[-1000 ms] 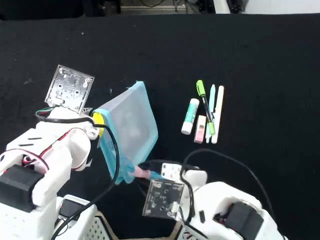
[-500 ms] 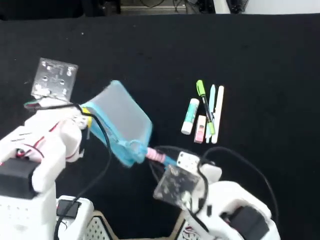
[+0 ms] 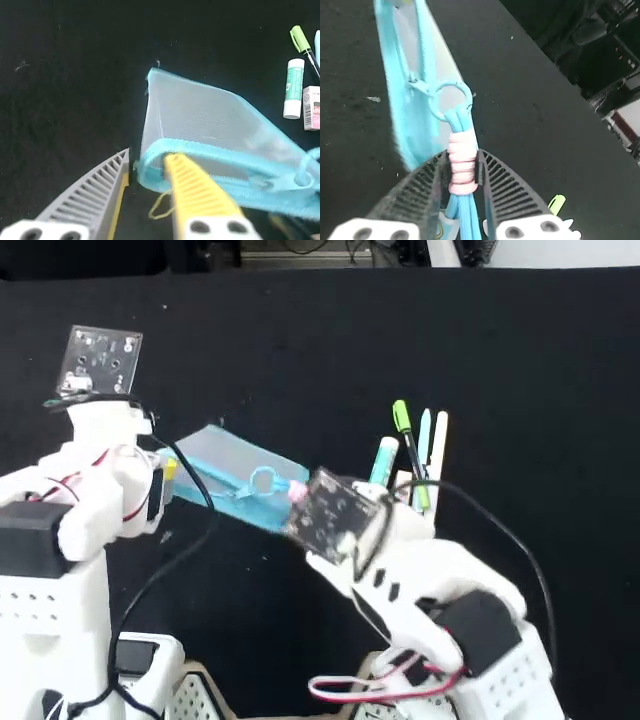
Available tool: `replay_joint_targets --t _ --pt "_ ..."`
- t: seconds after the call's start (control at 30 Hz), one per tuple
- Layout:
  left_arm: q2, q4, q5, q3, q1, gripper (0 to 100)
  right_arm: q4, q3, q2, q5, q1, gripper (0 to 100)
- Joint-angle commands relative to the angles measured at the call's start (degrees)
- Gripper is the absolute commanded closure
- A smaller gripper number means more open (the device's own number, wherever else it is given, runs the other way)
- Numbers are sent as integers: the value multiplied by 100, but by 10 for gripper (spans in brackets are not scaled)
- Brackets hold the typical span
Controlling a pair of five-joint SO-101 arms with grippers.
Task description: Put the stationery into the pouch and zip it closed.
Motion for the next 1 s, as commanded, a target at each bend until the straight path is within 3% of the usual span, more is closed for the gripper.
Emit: replay_joint_targets --t 0.0,0.3,0.53,0.77,0.97 --pt "229 0 -35 -409 -84 849 -70 -505 101 -79 97 988" --pt "695 -246 -501 -207 -119 885 -70 -549 57 -35 818 988" --pt "475 -360 -501 -40 -75 969 -105 -462 75 -88 879 988" --pt "185 -281 431 -66 -84 970 -791 -462 84 -88 879 988" --pt "246 -642 615 382 -347 970 -1415 -453 382 -88 1266 988"
